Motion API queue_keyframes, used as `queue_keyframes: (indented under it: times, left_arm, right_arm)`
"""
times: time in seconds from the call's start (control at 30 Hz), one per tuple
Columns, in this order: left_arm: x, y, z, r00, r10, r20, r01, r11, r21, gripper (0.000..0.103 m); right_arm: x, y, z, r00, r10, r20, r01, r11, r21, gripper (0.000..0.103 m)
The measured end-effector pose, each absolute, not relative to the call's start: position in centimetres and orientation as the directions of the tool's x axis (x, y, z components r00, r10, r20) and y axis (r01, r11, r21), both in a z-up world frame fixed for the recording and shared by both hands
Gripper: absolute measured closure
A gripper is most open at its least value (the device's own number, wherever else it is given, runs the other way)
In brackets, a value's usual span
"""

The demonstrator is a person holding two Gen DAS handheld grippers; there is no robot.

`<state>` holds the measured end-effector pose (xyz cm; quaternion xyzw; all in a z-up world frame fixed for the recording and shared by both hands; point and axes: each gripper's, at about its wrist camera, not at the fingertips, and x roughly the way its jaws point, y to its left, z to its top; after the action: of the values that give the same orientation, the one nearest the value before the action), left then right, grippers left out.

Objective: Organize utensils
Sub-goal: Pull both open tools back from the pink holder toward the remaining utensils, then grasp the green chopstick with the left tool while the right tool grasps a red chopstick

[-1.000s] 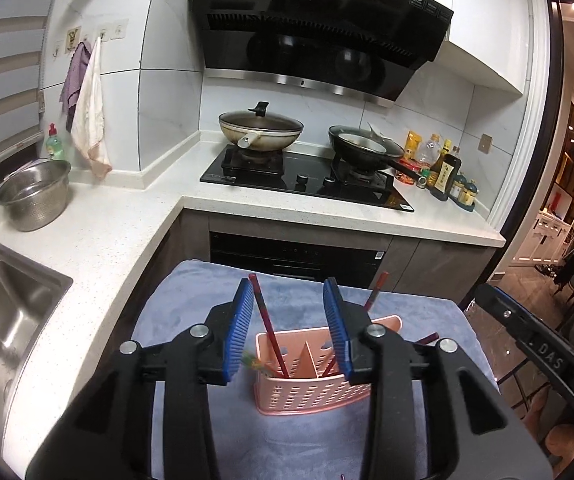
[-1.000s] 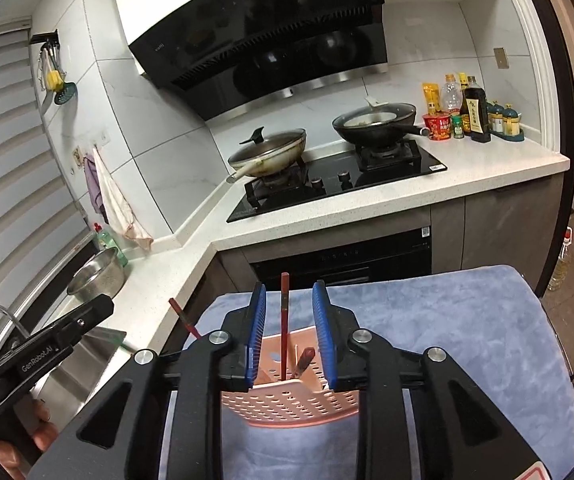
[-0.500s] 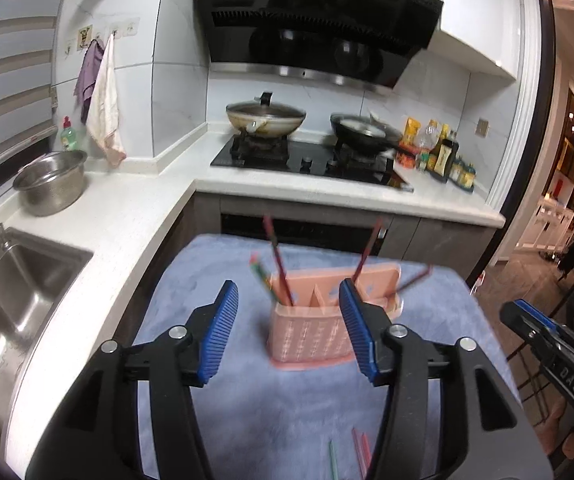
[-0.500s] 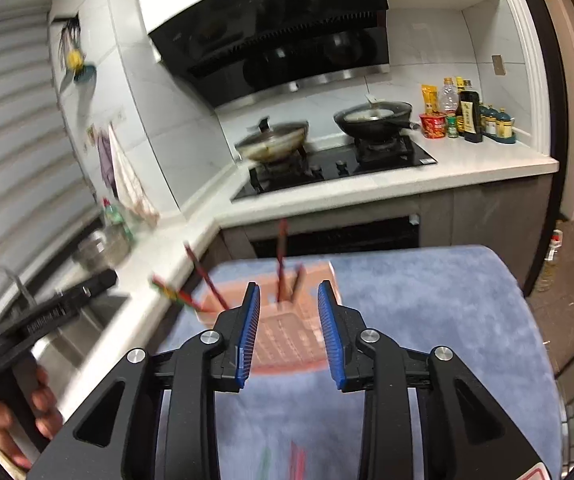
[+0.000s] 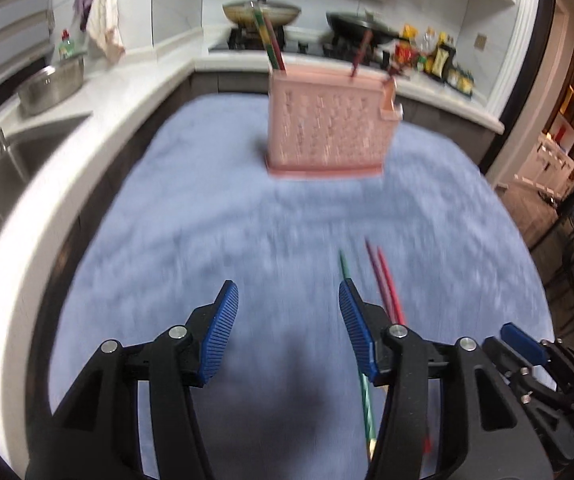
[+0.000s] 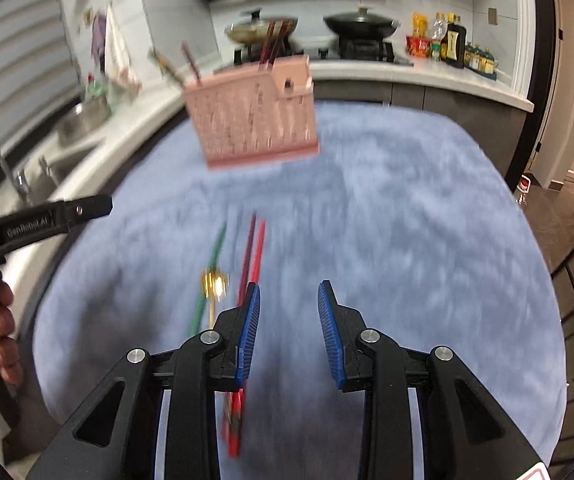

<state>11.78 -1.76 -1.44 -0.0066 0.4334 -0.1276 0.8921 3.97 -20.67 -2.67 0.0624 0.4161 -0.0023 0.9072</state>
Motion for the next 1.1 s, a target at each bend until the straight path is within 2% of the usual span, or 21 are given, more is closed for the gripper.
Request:
queue_keyframes:
  times: [0.1,0.43,1.1]
  left_arm:
    - [10.1,-1.9,-3.3,0.555,-0.244,-0.795,0.236,0.963,-0.131,0.053]
    - [7.3,-3.0,-6.5,0.46,-0.273,-0.845,0.278,0.948,-0.155,0.053]
    - [6.6,-5.2,-8.1,0.38,-0.309,-0.872,0.355,0.919,-0.171,0.053]
  right_arm:
    - [2.6,-19.8,-5.1,0.596,0.099,-0.796,0.05,0.986,0.16,0.073]
    - [0.8,-17.7,-8.0,0.524,0.129,-0.842,0.018,0.987,0.162,0.073]
    - [1.7,-17.7,-9.1,0.51,0.114,-0.853,0.025,0.989,0.147,0.073]
